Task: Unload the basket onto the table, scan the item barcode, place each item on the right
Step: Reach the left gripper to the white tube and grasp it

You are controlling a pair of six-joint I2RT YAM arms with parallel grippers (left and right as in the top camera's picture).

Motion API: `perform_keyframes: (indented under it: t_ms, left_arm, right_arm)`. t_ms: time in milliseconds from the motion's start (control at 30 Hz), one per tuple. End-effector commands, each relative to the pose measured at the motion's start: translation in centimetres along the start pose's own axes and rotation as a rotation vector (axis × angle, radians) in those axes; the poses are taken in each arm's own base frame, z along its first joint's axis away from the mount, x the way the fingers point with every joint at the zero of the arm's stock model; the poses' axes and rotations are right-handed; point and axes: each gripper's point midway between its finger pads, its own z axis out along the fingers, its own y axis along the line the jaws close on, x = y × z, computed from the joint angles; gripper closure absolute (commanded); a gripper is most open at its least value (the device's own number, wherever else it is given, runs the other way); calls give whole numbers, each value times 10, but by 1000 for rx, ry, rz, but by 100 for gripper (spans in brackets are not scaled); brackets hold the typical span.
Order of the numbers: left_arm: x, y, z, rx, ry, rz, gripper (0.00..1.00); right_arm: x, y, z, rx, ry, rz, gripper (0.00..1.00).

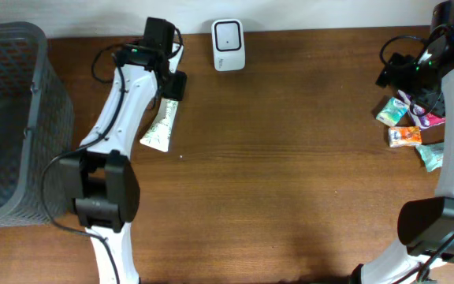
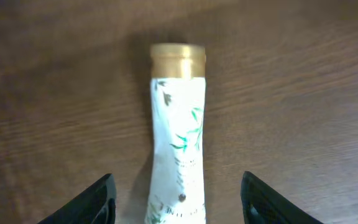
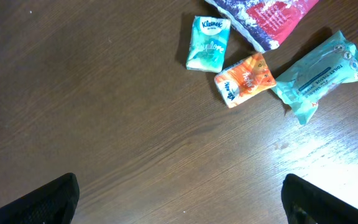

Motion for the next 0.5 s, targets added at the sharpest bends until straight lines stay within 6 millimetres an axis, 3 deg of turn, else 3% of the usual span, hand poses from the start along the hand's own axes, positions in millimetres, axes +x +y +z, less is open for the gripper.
perform_keyframes:
  t_ms: [0, 133, 167, 233, 367, 400, 467]
  left_arm:
    - [16, -16, 39, 60, 84, -2, 37]
    - [37, -33, 76, 134, 167, -1, 43]
    - [40, -34, 82, 135, 180, -3, 47]
    - [42, -38, 83, 158, 186, -5, 64]
    - [45, -85, 68, 443, 202, -36, 95]
    - [47, -97, 62, 512, 216, -45, 100]
    - [55, -127, 45, 646, 255, -46, 100]
  right_arm:
    - [0, -1, 0, 0, 2, 15, 1]
    - [0, -1, 0, 0, 2, 15, 1]
    - [0, -1, 0, -1, 2, 15, 1]
    - [0, -1, 0, 0, 2, 15, 1]
    - [0, -1, 0, 0, 2, 15, 1]
    - [0, -1, 0, -1, 2, 15, 1]
    - [0, -1, 0, 0, 2, 15, 1]
